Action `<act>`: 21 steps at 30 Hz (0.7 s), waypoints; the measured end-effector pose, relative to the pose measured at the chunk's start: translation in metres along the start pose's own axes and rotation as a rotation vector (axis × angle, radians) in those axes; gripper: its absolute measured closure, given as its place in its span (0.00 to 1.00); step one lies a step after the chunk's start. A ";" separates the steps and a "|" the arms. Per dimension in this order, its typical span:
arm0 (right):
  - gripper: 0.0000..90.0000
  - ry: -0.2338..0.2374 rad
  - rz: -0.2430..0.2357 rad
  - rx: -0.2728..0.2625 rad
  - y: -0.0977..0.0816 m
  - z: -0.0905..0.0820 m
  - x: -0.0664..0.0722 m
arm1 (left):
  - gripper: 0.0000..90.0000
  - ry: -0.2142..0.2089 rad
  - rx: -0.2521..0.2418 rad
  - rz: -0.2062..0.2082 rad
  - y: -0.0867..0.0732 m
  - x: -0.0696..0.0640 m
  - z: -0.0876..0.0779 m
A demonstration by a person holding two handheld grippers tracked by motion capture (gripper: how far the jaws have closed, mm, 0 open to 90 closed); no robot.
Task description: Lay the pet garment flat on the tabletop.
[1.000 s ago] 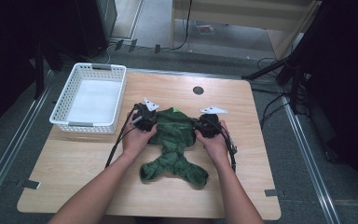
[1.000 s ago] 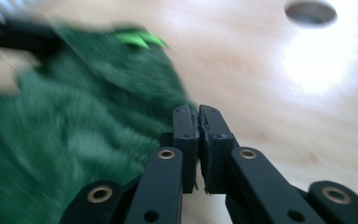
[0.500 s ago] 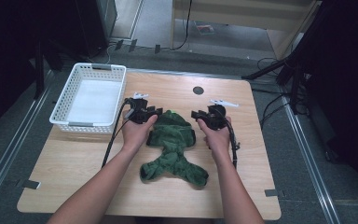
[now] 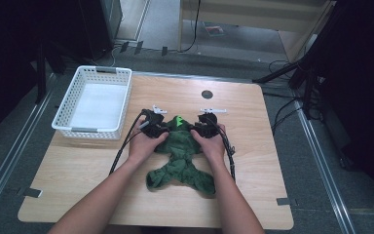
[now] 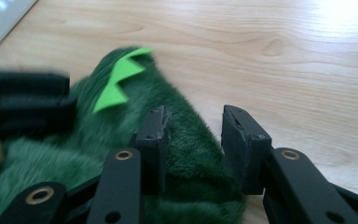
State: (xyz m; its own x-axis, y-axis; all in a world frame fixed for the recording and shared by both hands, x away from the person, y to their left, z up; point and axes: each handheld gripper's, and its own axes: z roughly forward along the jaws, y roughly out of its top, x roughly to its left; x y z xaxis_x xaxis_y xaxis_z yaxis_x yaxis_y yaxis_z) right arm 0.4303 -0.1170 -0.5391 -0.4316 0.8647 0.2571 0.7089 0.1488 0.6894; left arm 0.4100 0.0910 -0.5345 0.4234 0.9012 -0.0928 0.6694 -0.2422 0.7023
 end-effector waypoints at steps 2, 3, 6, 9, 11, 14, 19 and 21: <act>0.73 0.020 -0.084 0.001 -0.004 0.000 0.006 | 0.59 0.028 0.011 -0.022 -0.001 0.000 0.003; 0.74 0.011 -0.120 -0.002 -0.007 0.000 0.009 | 0.55 0.037 0.009 -0.026 -0.002 0.000 0.004; 0.91 -0.023 -0.188 0.011 -0.010 -0.002 0.015 | 0.56 0.058 0.008 -0.020 -0.002 -0.004 0.004; 0.98 -0.028 -0.201 0.008 -0.010 -0.002 0.015 | 0.77 0.059 0.015 0.011 -0.002 -0.007 0.003; 1.00 -0.047 -0.209 -0.005 -0.009 -0.003 0.015 | 0.97 0.044 -0.008 0.014 0.000 -0.008 -0.001; 1.00 -0.085 -0.203 -0.118 -0.006 -0.013 0.014 | 1.00 0.066 -0.075 0.029 0.008 -0.006 -0.010; 0.96 -0.137 -0.188 -0.194 0.001 -0.019 0.013 | 0.93 0.107 -0.085 0.062 0.021 -0.004 -0.005; 0.90 -0.144 -0.176 -0.174 0.002 -0.017 0.012 | 0.81 0.126 -0.090 0.041 0.022 0.000 -0.002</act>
State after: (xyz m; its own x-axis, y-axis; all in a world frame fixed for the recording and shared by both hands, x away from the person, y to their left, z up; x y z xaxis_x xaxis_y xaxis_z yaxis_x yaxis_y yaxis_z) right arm 0.4171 -0.1148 -0.5234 -0.4465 0.8942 0.0328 0.5181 0.2285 0.8242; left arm 0.4233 0.0863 -0.5181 0.3652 0.9307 0.0226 0.5933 -0.2514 0.7647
